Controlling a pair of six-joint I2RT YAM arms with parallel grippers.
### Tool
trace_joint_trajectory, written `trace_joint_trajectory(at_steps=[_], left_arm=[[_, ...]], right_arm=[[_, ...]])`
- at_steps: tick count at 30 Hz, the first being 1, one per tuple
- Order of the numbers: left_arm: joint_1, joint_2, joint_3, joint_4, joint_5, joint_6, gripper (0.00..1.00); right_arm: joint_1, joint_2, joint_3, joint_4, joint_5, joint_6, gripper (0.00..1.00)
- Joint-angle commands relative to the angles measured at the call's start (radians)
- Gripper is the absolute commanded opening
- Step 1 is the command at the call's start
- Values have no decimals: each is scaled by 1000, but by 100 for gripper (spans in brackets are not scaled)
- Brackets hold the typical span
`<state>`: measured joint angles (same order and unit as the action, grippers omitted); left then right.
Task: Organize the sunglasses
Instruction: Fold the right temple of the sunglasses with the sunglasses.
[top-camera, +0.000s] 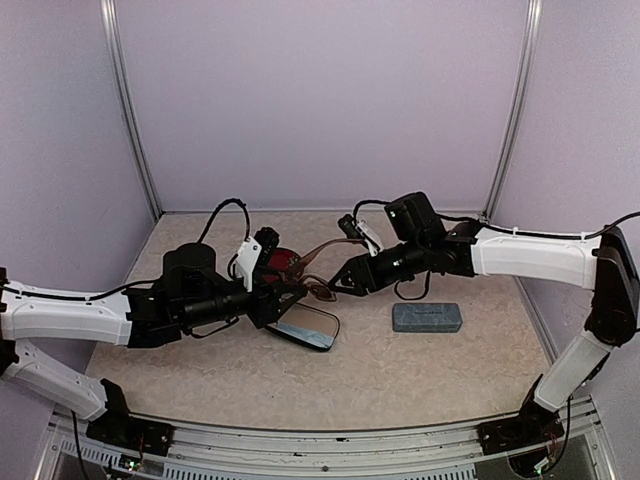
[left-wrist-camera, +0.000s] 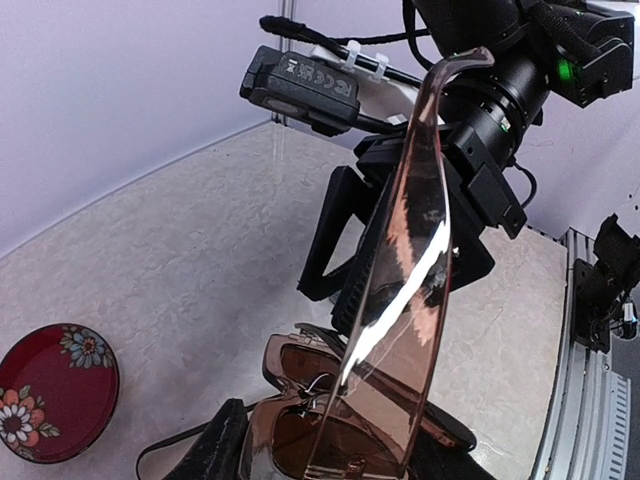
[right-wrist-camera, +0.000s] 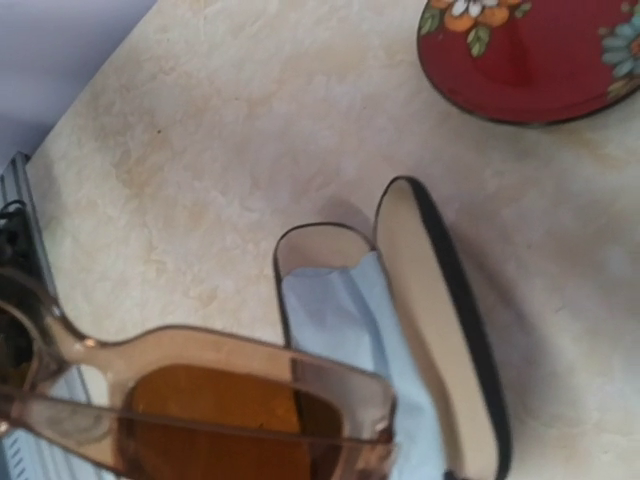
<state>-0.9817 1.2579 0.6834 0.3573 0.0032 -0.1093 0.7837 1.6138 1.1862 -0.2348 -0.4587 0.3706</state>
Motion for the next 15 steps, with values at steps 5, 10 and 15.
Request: trace_joint_trajectory(at_steps=[5,10,15], left_arm=[[38,-44,-40,111,120,-49,9],[72,-84,-79,144,232,-77,9],[81,-118,-101,178,370,-109,9]], right_arm=[[-1,-153,-68,25,28,-162,64],[-4,-224,-132,23,-126,-316,79],[23,-245,-191,99,-202,-401,100]])
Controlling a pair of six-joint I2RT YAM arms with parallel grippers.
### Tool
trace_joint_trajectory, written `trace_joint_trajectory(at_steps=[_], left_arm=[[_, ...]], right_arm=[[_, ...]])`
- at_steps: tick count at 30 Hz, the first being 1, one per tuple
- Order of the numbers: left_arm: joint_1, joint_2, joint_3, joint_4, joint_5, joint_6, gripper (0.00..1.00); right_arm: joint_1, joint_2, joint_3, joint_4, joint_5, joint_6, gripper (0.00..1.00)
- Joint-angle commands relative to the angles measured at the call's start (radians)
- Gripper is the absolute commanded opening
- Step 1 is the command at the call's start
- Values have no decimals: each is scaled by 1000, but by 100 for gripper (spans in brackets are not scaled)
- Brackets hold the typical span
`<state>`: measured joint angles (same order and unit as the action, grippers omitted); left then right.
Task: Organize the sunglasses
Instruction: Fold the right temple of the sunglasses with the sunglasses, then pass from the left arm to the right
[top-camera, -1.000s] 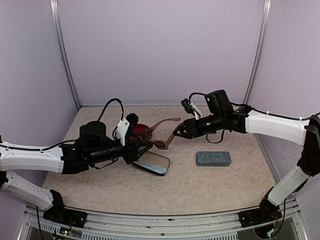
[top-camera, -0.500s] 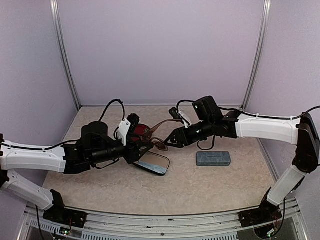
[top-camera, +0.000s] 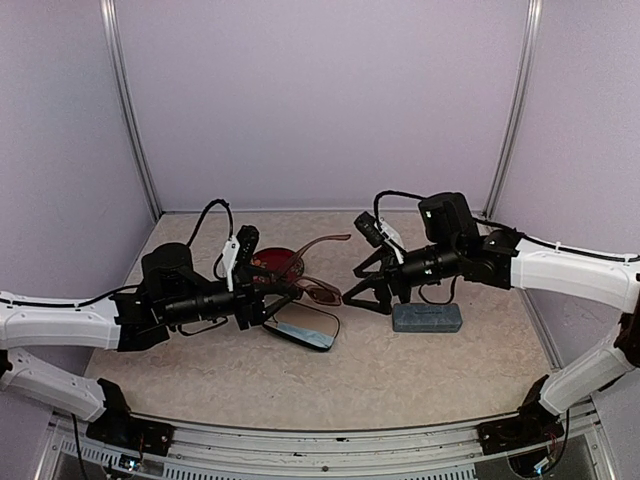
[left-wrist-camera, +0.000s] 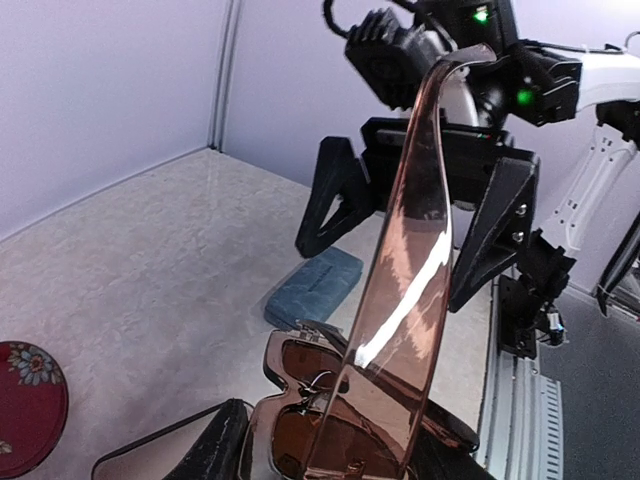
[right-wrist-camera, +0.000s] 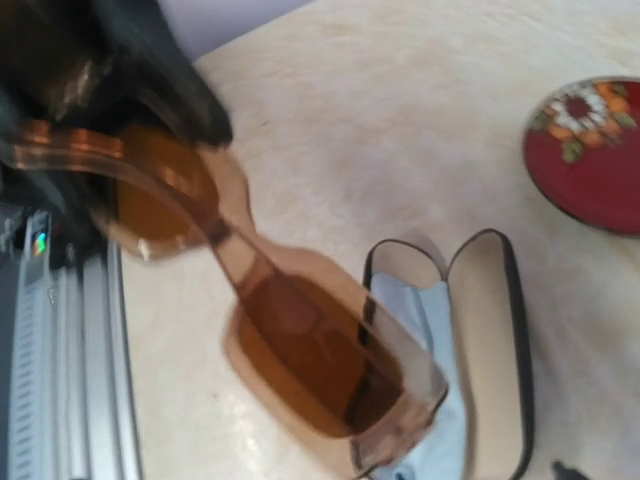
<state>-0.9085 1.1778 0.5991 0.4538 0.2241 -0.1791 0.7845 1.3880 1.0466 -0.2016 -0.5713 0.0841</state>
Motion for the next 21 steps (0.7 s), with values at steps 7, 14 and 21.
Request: trace_joint_trajectory(at_steps=[7,14,21], left_arm=[[13,-47,-48,198,236,-148,8],[16,-14,-45,269,272,-235,8],[20,-5,-55,298,265,-275,8]], right_arm=[[62,5,-75,123,-123,-203,100],[83,7,-91,190,-168,-217,88],[83,-40,-149,309,-211,-176,69]])
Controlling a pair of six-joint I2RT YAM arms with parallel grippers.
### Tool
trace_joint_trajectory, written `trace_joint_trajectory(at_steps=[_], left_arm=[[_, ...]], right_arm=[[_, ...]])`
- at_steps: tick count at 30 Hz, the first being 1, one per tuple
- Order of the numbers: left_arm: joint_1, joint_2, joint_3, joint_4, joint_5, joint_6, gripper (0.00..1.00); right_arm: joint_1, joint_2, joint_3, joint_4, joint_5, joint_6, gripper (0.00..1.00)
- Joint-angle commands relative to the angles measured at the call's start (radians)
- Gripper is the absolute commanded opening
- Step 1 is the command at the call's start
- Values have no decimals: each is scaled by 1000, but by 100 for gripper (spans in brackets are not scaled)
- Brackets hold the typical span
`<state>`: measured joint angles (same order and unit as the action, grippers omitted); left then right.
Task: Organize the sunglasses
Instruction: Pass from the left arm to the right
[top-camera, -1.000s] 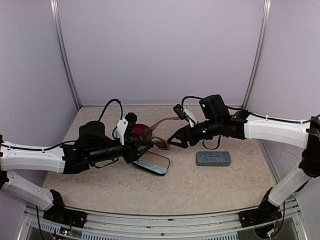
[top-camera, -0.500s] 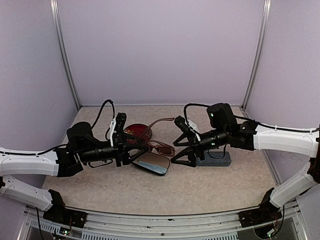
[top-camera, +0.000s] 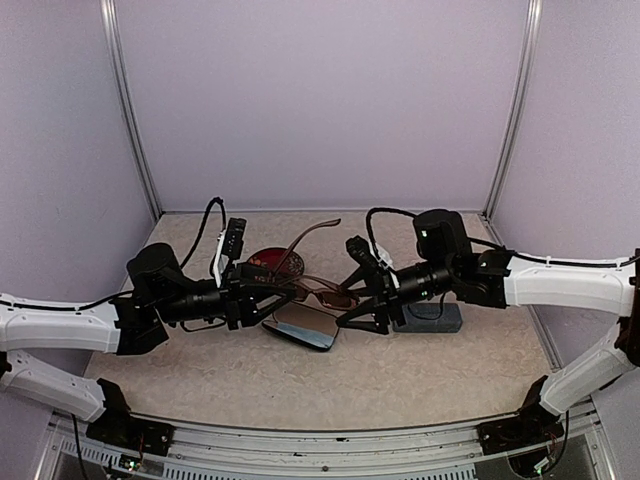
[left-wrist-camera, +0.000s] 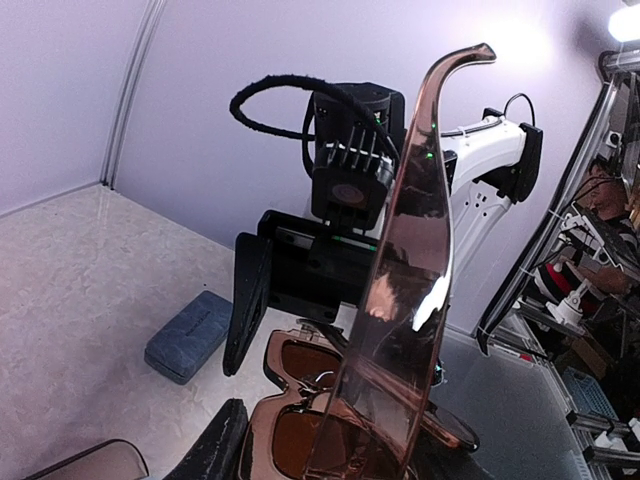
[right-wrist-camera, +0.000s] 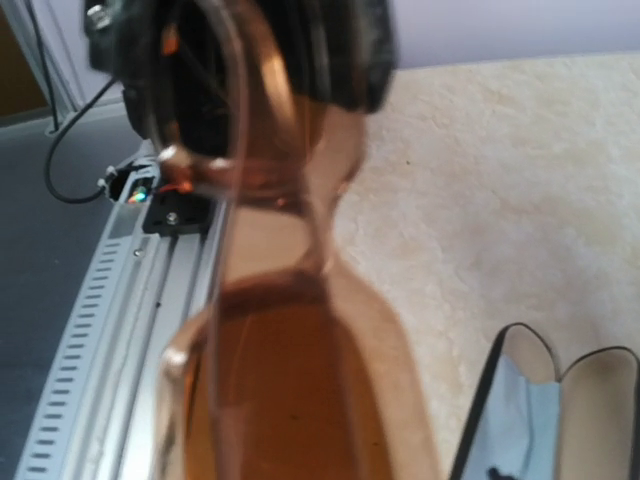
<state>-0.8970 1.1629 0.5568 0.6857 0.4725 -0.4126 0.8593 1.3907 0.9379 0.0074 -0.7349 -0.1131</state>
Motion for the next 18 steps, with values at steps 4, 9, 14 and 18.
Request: trace_joint_trajectory(at_steps=[4,9,14,18], left_arm=[[15,17,-34,128,16,-80,7],[18,33,-59,190,17,-117,7],[20,41,-79,242,8,-147,7],[20,44,-82,253,7,-156,7]], right_arm=[[9,-48,-63,153,-54,51,62],[8,-62,-100,274,-57,110,58],[9,-48,-99,312,-74,141,56],[8,-43,-100,326,-79,154,51]])
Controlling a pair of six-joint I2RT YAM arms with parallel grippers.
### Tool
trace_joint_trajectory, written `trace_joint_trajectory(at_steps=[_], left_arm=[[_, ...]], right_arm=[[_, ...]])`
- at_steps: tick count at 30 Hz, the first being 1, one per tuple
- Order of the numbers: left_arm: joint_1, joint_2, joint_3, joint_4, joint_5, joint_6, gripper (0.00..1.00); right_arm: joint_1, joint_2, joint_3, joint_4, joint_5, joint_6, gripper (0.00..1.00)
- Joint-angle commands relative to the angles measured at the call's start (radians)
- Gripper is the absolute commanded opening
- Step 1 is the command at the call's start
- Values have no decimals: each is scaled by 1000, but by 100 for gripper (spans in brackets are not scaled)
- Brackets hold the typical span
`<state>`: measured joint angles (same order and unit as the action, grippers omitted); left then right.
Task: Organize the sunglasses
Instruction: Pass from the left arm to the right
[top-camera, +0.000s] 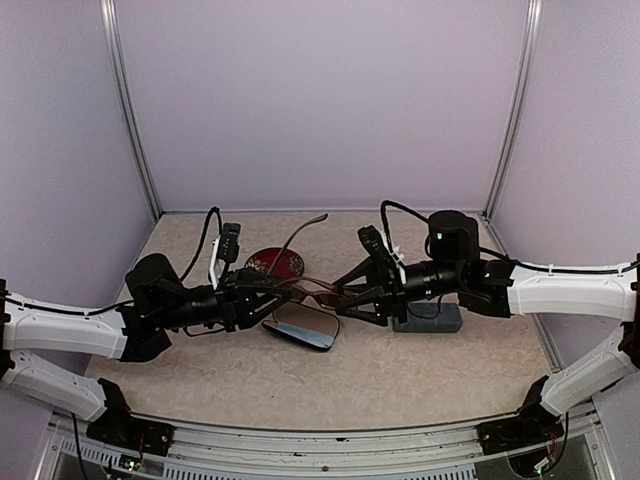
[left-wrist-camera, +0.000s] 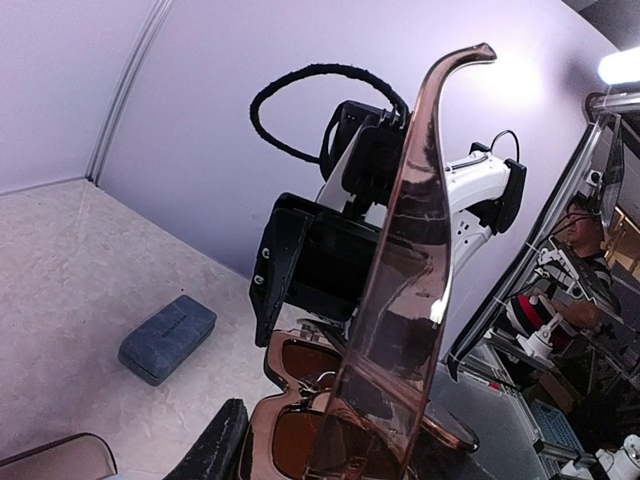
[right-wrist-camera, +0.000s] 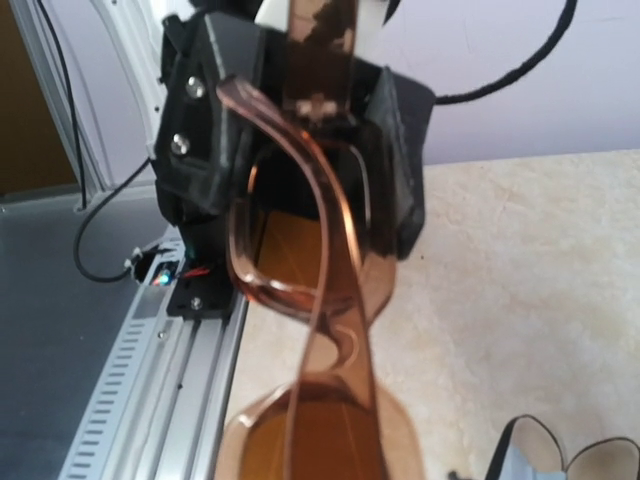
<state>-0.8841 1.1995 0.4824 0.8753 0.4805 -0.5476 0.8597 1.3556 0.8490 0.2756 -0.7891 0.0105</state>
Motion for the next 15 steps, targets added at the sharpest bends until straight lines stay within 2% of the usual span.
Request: trace_joint_trajectory(at_steps=[1,10,15], left_arm=[[7,8,-9,65,-2,-21,7],[8,11,-12,79,4,-27,7],[8,17,-12,82,6,-30,7]], right_arm=[[8,-7,-11,59,-27,33,50],[7,30,-3,57,-52,55,64],[8,36,-2,69,-67,67,59]])
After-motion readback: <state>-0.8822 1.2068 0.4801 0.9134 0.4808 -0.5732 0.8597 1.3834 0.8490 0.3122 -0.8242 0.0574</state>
